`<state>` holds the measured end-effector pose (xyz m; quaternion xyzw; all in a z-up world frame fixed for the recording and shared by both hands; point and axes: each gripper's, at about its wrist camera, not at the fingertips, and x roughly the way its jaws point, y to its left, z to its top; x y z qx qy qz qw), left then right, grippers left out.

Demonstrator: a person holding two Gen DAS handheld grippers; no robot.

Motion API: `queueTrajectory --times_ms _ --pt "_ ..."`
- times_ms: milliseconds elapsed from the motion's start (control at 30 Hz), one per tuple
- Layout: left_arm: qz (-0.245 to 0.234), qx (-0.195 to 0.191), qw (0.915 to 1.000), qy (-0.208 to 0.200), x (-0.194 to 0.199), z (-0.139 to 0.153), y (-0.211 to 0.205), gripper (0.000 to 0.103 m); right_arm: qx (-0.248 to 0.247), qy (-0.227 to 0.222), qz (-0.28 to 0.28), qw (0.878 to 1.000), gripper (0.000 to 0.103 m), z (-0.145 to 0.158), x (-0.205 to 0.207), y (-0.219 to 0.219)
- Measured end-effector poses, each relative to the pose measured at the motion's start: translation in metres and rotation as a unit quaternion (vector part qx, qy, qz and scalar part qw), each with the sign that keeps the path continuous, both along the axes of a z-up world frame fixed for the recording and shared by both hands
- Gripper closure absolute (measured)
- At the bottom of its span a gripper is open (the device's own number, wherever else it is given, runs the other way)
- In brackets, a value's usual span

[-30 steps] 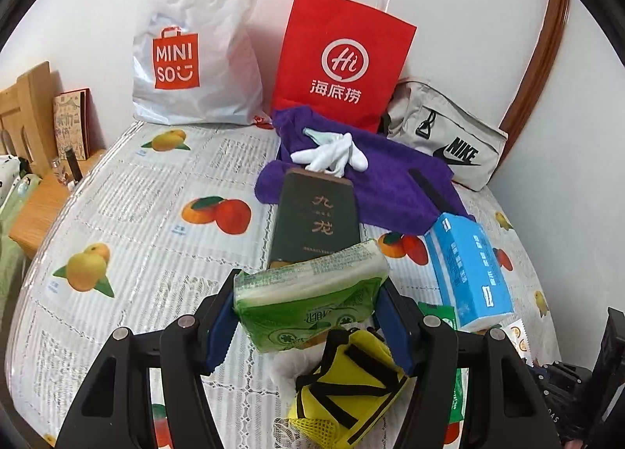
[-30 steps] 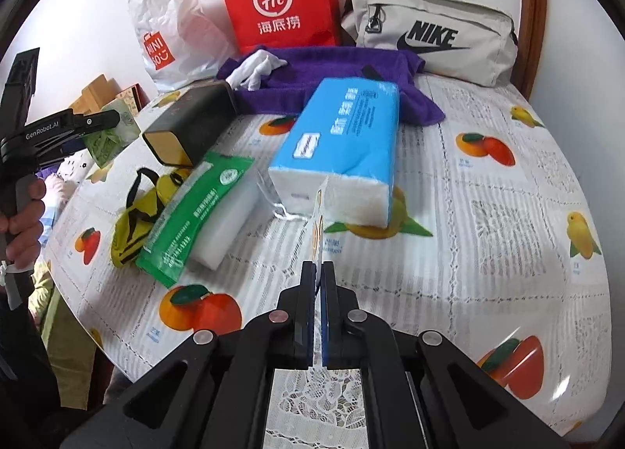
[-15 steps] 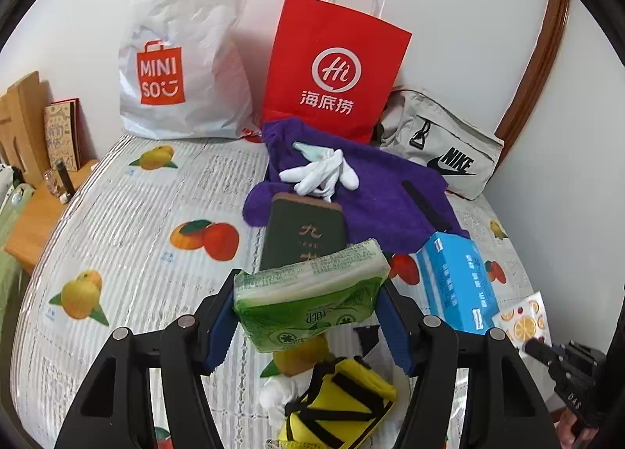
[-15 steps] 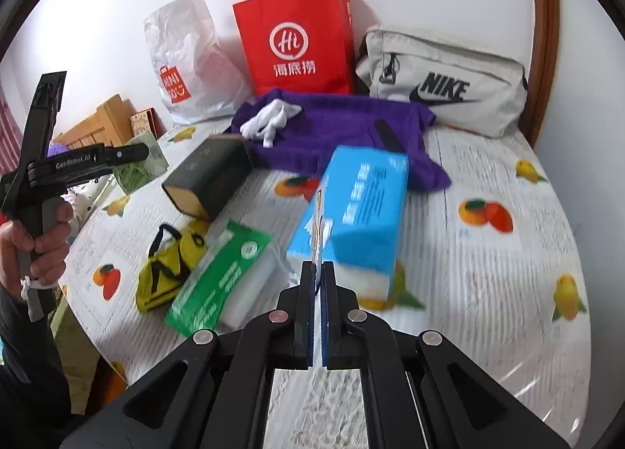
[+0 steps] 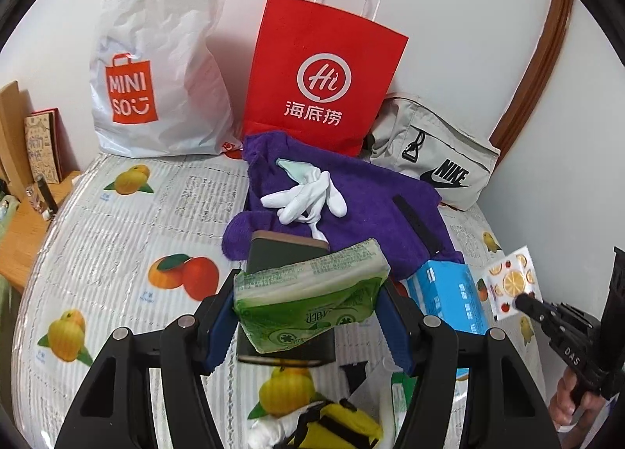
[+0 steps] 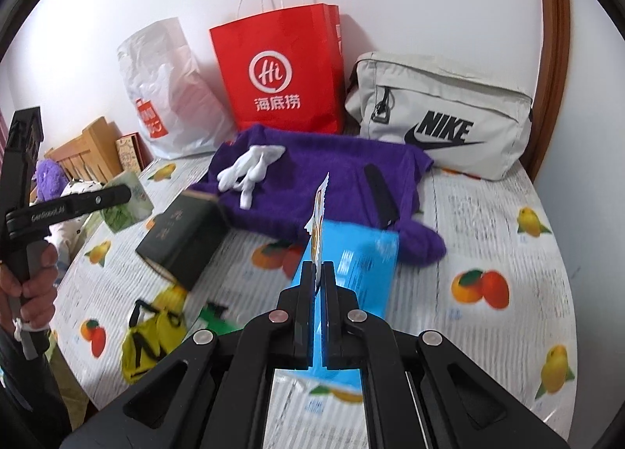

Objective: Organize soft objects
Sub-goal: 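Carry the wipes packet with the left tool while the right tool carries the card toward the towel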

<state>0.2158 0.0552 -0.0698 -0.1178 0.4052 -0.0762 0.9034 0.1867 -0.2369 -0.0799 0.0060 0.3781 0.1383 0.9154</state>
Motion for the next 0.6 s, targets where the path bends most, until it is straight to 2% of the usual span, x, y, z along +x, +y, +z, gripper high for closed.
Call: queueTrajectory --times_ms 233,600 --pt "-0.014 -0.013 0.9997 0.016 0.034 -0.002 -0.001 0.04 -0.015 -0.005 -0.012 1.0 0.101 0.003 0.045 -0.003" --pt "-0.035 0.008 0.9985 0.041 0.102 -0.024 -0.015 0.04 -0.017 0.013 -0.014 1.0 0.101 -0.01 0.118 -0.006"
